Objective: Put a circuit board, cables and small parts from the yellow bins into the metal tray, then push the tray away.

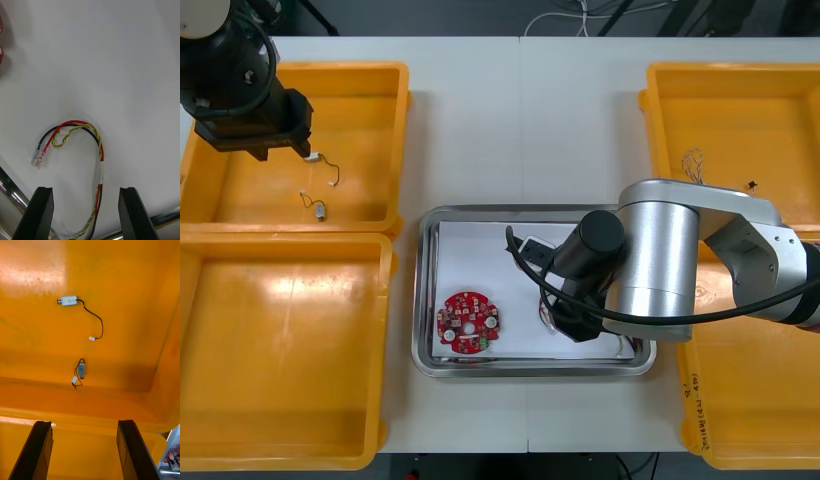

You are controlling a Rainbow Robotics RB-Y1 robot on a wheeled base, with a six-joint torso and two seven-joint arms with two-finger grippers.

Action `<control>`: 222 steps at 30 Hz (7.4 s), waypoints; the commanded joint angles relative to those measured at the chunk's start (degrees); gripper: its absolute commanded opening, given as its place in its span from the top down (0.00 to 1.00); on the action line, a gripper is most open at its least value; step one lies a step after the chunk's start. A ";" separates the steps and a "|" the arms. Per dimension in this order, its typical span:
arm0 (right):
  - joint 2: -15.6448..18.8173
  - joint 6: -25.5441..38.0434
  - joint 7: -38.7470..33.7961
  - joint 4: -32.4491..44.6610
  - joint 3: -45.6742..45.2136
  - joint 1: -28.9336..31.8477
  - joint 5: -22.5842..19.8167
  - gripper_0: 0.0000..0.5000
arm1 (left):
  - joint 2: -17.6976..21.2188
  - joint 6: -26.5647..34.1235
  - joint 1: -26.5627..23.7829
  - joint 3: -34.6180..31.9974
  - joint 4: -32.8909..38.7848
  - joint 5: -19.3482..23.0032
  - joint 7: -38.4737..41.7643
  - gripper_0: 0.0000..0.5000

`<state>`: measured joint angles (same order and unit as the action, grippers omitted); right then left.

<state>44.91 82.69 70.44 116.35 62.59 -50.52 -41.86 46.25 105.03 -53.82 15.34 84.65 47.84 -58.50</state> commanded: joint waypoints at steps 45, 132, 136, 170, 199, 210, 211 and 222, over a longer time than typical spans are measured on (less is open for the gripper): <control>5.37 26.21 1.63 -16.86 -43.70 -7.58 -17.81 0.00 | -3.89 -20.39 -3.05 -1.63 -16.72 -8.11 -17.88 0.00; -3.60 0.89 55.68 -69.07 -52.66 -11.71 -3.49 0.00 | -10.92 -43.60 2.49 -1.72 -30.34 -13.91 -19.99 0.00; -3.77 -0.95 61.22 -69.07 -52.66 -10.39 -3.75 0.00 | -10.92 -43.86 2.57 -1.72 -30.34 -13.91 -20.16 0.00; -6.94 -6.75 61.30 -69.07 -52.66 -3.62 -6.04 0.00 | -9.60 -35.60 1.96 -3.30 -27.35 -13.39 -21.13 1.00; -8.43 -9.57 61.22 -69.07 -52.49 -2.31 -3.31 0.00 | -8.28 -18.72 0.03 -10.77 -16.72 -17.43 -23.77 1.00; -8.34 -9.57 60.78 -69.07 -52.40 -2.04 -3.58 0.66 | -8.37 -9.23 -0.41 -12.35 -7.93 -17.78 -22.36 1.00; -8.43 -9.57 60.78 -69.16 -52.40 -2.04 -3.58 0.78 | -8.37 -8.61 -0.41 -12.35 -7.31 -17.87 -22.18 1.00; -8.34 -9.92 60.60 -69.07 -52.49 -2.13 -4.45 1.00 | -12.24 -0.44 -0.41 -13.32 0.77 -21.38 -20.25 1.00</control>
<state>37.19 73.47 131.51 46.64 11.89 -53.33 -45.68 35.46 102.81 -51.67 4.57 82.14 27.81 -77.67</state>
